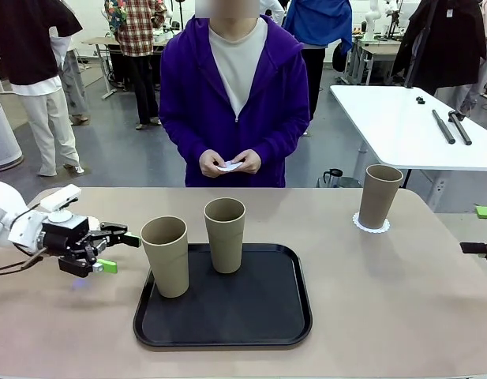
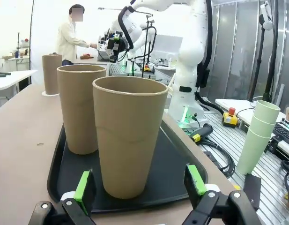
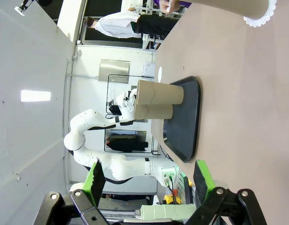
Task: Place coasters on the table and set cups on them.
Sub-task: Take one Reusable plastic cup from the Flat Tray and place it on a coaster set by the human.
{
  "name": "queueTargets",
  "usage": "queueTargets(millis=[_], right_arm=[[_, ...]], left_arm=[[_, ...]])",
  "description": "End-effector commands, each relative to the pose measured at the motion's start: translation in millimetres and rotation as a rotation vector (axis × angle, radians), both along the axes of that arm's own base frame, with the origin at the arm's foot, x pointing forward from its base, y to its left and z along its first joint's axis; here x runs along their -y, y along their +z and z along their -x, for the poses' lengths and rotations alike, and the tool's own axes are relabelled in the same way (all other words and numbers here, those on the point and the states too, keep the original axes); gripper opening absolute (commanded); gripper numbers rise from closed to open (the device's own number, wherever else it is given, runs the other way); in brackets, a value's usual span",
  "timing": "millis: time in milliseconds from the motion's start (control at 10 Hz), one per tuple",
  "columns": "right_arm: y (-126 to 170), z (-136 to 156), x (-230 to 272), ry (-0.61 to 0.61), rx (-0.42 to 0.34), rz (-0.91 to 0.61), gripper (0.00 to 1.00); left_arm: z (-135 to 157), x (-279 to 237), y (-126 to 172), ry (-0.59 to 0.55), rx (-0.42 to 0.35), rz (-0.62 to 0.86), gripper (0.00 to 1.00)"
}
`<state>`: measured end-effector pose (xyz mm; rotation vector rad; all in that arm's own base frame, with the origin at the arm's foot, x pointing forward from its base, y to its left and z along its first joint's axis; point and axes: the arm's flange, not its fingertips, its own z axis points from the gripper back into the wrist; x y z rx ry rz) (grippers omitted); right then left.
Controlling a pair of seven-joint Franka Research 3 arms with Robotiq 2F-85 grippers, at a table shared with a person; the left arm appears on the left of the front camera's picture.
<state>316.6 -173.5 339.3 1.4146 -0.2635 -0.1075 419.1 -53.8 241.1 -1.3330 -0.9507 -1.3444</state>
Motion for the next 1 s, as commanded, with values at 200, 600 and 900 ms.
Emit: queueTargets(millis=[200,600,900], right_arm=[[1,0,-1,0.000,0.008,-0.007,1.00],[1,0,-1,0.000,0.008,-0.007,1.00],[1,0,-1,0.000,0.008,-0.007,1.00]], left_arm=[[-6,29,-14,-0.015,-0.022,0.030,1.00],[-7,47,-14,0.001,-0.011,-0.009,1.00],[-13,63,-16,-0.008,-0.003,-0.019,1.00]])
